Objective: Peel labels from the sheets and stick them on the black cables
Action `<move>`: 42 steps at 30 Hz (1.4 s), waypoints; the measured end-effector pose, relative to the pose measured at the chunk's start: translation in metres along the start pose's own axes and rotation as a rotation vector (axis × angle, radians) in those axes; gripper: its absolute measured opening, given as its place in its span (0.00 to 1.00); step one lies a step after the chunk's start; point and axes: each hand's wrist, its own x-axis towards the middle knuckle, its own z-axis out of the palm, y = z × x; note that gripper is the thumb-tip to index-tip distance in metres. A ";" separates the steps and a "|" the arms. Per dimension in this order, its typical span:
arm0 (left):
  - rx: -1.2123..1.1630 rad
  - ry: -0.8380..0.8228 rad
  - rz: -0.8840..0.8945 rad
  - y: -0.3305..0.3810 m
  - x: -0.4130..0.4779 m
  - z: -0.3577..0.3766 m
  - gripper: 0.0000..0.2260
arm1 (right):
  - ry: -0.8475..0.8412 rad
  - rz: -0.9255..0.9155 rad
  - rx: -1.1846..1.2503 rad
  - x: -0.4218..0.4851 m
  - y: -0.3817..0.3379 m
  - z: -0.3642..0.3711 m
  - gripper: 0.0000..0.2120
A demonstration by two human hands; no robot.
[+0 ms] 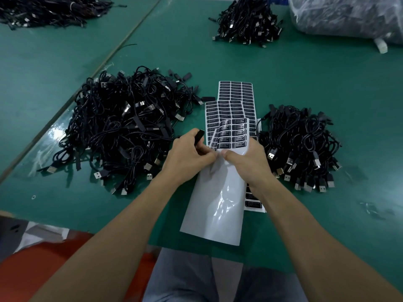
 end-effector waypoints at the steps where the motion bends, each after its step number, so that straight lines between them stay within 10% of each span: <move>1: -0.012 -0.002 0.006 -0.001 0.000 0.000 0.18 | 0.003 -0.002 0.003 0.000 0.001 0.000 0.15; 28: -0.135 -0.052 -0.037 0.001 0.001 -0.002 0.21 | -0.070 0.049 0.004 -0.001 -0.001 0.000 0.31; 42: -0.255 0.167 -0.112 -0.002 0.003 -0.006 0.15 | 0.048 -0.059 -0.135 -0.009 -0.003 -0.001 0.12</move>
